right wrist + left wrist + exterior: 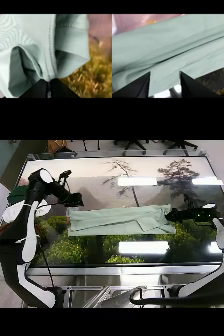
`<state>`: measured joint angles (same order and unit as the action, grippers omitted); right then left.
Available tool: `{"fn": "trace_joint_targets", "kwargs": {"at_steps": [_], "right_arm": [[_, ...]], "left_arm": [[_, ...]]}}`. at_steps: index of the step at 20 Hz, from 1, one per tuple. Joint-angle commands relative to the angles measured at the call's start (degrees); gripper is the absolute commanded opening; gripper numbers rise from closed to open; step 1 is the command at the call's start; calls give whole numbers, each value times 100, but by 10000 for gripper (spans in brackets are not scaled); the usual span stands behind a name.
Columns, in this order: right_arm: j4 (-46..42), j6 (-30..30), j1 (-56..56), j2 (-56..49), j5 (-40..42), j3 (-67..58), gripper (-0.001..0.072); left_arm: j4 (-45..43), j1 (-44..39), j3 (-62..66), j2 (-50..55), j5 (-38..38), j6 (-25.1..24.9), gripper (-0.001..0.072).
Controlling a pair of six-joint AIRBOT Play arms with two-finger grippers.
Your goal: Fold the shirts.
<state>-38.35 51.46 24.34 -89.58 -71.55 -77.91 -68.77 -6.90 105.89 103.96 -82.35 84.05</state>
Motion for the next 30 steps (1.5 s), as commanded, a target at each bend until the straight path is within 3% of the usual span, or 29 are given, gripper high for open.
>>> {"fn": "trace_joint_targets", "kwargs": {"at_steps": [1, 4, 9, 17, 21, 25, 30], "right_arm": [[157, -70, 0, 234, -223, -122, 18], [157, -46, 2, 546, -704, -376, 18], [157, 214, 15, 1067, -1259, -953, 17], [870, 476, -37, 1445, -1818, -1502, 17], [1488, 557, -219, 1453, -1980, -1502, 17], [2406, 555, -1095, 1460, -1921, -1502, 18], [2273, 70, -3814, 1285, 59, -1502, 17]], "left_arm": [[-4, -730, 7, 170, 695, 0, 15], [101, -1410, 9, 640, 1193, 2, 12], [1204, -2291, 101, 1685, 2284, -22, 12], [1209, -2914, 1198, 2590, 2149, 118, 12], [1596, -2455, 1198, 2004, 1432, 35, 12], [2406, -1373, 1198, 566, 616, -546, 12], [2544, 337, 1198, -1193, 339, -553, 12]]}}
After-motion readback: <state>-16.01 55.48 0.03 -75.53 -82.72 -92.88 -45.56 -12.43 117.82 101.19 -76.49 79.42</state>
